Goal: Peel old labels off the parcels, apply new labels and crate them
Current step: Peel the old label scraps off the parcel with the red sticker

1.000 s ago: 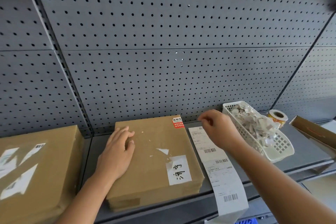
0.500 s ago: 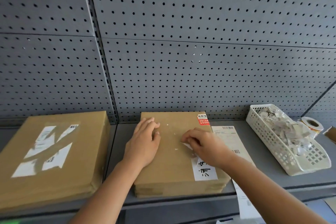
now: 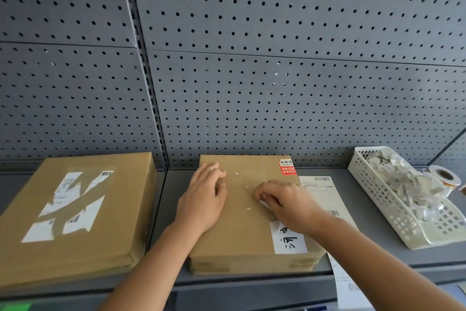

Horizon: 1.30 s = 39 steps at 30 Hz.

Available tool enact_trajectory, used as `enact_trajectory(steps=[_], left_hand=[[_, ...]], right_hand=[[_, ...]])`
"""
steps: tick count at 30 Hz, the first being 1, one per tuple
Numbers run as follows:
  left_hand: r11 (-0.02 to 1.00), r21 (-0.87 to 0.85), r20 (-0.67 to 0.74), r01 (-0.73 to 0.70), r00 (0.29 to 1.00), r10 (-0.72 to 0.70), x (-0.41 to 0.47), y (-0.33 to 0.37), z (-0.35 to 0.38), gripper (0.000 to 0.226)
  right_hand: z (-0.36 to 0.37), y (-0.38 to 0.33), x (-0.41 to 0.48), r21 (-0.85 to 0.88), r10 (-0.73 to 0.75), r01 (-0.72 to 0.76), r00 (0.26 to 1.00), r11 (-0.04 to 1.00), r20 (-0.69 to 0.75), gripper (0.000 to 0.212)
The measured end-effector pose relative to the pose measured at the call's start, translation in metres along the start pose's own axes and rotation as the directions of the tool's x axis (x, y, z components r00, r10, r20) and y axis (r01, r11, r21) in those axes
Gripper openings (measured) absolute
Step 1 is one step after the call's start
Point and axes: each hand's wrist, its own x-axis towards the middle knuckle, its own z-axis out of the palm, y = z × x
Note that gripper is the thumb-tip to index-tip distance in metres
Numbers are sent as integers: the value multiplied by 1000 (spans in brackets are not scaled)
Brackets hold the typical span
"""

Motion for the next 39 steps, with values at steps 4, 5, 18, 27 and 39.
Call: enact_trajectory(steps=[4,5,18,27,39], left_hand=[[1000,-3,2,3,1000,-3,0,2,-1,34],[1000,-4,1,2,1000,-2,0,2,-1,34],[1000,0,-3,5,1000,-5,0,1,-1,34],[1000,-3,-9,6,1000,-7,1,0,1,33],[1000,-7,-1,10,1000,-10,0,2,0,34]], right_hand=[[0,2,-1,56,7,-7,1000,998,-7,21],[0,2,-1,81,16,-15,1000,997,-13,22],[-1,2,-2,153,44,-41,999,987,-15,24],[-4,2,-4,166,54,-53,999,985,-1,25],[-8,0,-9,300,45,-38,999,953,-17,29]])
